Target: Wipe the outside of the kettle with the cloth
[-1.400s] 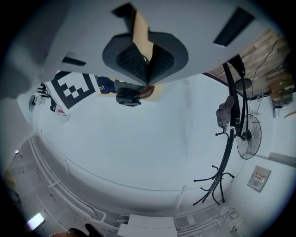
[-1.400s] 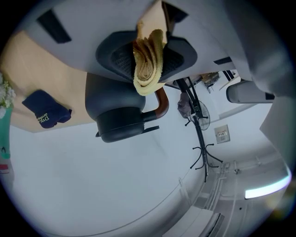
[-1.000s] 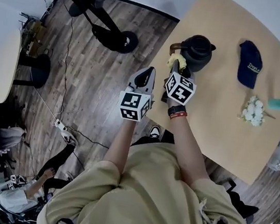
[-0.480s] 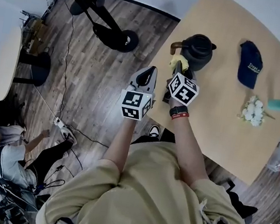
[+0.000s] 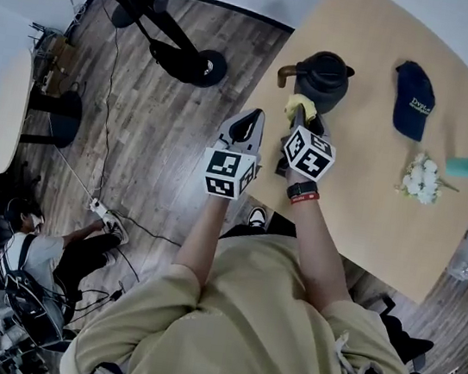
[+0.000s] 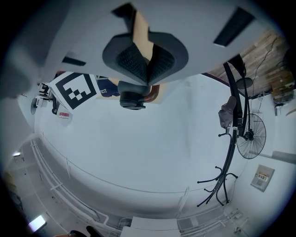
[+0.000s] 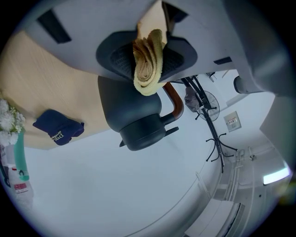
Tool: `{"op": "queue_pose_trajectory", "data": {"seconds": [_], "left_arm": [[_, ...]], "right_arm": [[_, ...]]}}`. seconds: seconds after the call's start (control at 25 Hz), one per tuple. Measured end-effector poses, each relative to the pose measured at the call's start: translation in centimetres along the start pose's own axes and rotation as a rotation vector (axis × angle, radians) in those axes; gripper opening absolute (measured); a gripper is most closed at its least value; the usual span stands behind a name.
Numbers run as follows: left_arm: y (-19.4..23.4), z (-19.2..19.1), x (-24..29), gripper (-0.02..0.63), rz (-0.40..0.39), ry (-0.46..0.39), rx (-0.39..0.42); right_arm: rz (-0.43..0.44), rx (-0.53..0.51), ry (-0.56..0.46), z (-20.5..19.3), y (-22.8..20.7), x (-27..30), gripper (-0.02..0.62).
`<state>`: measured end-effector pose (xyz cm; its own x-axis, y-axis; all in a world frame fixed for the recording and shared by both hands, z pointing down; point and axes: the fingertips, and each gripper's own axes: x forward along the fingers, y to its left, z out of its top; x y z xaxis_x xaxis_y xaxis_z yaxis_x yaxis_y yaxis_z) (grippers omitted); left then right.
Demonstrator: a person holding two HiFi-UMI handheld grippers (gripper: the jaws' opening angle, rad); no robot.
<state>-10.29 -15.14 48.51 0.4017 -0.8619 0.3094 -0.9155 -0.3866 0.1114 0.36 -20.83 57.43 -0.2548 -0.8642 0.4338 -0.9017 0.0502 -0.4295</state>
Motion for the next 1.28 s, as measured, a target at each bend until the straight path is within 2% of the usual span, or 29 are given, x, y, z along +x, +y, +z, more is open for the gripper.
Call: {"op": "queue_pose_trajectory", "data": {"seconds": [0.48,1.28], "left_arm": [[-1.4,-0.1,0.8,0.023,-0.017,0.007,0.006],[-4.2,-0.7,2.5,0.023,-0.065,0.021,0.019]], "right_arm": [[0.004,-0.010,-0.011,0.8,-1.9,-1.6,0.132],[-0.101,-0.052,-0.062,3.9,-8.3,-3.0,0.131]]}}
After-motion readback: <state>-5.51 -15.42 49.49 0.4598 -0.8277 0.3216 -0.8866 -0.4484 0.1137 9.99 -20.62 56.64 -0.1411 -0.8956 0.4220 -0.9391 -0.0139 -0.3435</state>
